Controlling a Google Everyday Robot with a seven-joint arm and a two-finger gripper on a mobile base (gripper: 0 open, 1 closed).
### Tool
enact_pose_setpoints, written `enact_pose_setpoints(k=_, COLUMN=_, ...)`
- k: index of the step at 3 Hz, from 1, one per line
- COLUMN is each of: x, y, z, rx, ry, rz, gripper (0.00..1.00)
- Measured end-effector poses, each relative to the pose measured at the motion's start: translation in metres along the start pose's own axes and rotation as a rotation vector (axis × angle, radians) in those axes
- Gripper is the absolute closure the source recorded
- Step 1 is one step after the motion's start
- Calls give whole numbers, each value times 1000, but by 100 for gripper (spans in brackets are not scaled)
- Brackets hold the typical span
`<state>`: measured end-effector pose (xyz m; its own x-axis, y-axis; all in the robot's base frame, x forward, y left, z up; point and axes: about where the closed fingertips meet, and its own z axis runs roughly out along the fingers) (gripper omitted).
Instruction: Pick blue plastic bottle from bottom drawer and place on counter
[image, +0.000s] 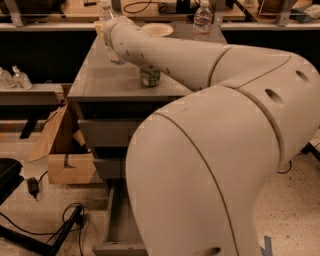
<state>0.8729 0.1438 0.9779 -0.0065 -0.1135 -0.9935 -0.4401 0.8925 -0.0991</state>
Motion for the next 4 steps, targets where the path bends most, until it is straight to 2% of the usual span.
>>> enact_pose_setpoints(k=1, x=-9, y=11, z=6, rx=-4, ry=-41, rz=-29, gripper=100)
enact_pose_setpoints(k=2, x=-9, y=14, z=20, rx=-7, ry=-49, rz=-19, gripper=100)
enact_pose_setpoints(k=4, x=6, y=17, z=41, rx=-23, ry=-7, rz=67, gripper=100)
